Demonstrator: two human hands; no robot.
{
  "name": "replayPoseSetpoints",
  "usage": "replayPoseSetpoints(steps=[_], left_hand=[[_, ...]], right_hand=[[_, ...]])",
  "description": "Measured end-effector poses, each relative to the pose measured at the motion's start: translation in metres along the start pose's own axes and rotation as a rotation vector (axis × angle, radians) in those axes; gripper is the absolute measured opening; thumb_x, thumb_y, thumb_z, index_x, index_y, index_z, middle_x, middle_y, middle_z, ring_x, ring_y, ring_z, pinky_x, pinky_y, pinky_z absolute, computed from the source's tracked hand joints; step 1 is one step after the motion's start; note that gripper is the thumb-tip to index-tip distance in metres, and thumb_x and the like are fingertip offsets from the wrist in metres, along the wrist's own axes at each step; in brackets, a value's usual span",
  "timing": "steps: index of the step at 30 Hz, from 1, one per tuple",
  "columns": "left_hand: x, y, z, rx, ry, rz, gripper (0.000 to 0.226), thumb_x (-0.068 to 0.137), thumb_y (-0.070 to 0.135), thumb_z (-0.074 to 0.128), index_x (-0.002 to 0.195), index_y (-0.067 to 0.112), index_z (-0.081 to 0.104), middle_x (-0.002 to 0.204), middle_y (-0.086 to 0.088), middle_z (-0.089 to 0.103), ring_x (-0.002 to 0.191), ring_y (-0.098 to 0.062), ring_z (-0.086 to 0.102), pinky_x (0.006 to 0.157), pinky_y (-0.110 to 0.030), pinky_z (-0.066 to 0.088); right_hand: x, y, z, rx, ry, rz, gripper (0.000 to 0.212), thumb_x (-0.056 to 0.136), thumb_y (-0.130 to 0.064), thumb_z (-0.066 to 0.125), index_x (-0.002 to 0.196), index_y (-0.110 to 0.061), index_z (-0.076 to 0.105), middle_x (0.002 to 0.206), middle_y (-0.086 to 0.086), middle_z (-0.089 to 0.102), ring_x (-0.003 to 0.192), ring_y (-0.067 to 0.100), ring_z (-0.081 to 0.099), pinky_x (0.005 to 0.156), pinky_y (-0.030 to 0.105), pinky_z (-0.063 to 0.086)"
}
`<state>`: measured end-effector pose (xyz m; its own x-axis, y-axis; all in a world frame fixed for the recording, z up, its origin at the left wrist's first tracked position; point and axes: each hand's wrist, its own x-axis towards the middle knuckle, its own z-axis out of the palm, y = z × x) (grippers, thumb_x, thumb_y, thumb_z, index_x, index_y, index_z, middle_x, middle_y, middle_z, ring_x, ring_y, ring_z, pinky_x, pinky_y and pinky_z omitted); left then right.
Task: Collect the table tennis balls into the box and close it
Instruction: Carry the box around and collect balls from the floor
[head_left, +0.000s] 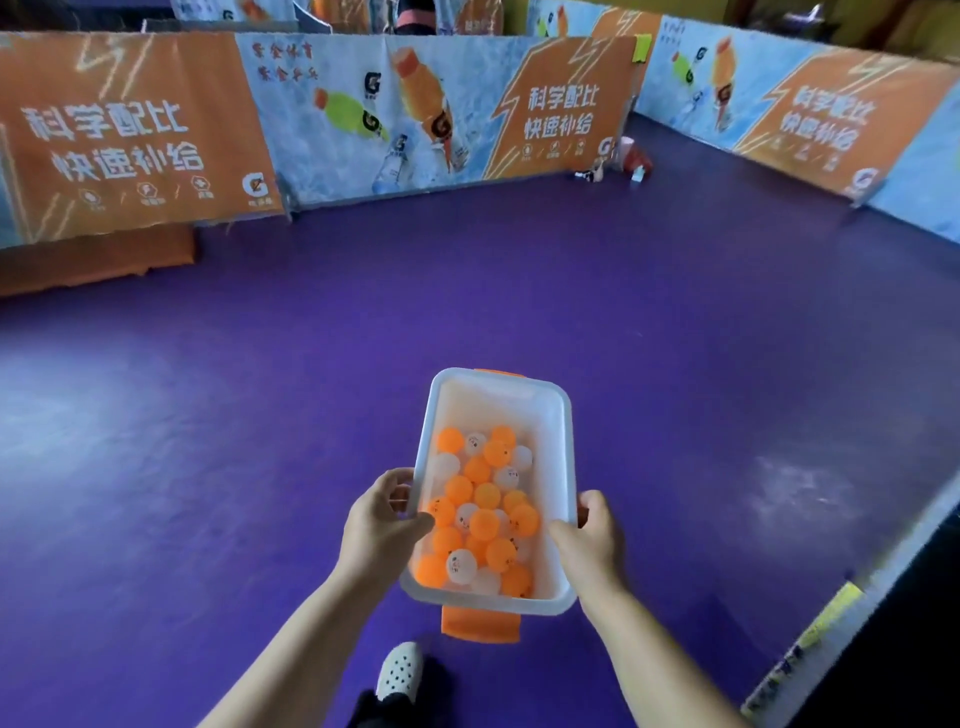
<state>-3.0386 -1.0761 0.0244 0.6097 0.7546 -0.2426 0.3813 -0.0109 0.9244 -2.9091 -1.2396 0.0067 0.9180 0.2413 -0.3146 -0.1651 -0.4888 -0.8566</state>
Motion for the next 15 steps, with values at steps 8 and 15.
replayPoseSetpoints(steps=[8, 15], left_hand=[[0.186, 0.072, 0.04, 0.165, -0.245, 0.067, 0.05, 0.073, -0.001, 0.069, 0.117, 0.019, 0.06, 0.097, 0.003, 0.063, 0.083, -0.013, 0.059, 0.073, -0.03, 0.05], [0.244, 0.095, 0.167, 0.222, -0.522, 0.08, 0.047, 0.073, -0.003, 0.065, 0.108, 0.027, 0.059, 0.086, 0.017, 0.06, 0.085, -0.018, 0.06, 0.077, -0.033, 0.051]], right_hand=[[0.119, -0.06, 0.029, 0.075, 0.307, 0.115, 0.022, 0.073, -0.012, 0.067, 0.076, -0.019, 0.047, 0.075, -0.001, 0.06, 0.069, 0.024, 0.059, 0.056, 0.032, 0.044], [0.181, -0.037, -0.035, 0.106, 0.606, 0.256, 0.018, 0.074, -0.004, 0.061, 0.089, -0.01, 0.053, 0.068, 0.001, 0.055, 0.061, 0.02, 0.049, 0.048, 0.03, 0.037]])
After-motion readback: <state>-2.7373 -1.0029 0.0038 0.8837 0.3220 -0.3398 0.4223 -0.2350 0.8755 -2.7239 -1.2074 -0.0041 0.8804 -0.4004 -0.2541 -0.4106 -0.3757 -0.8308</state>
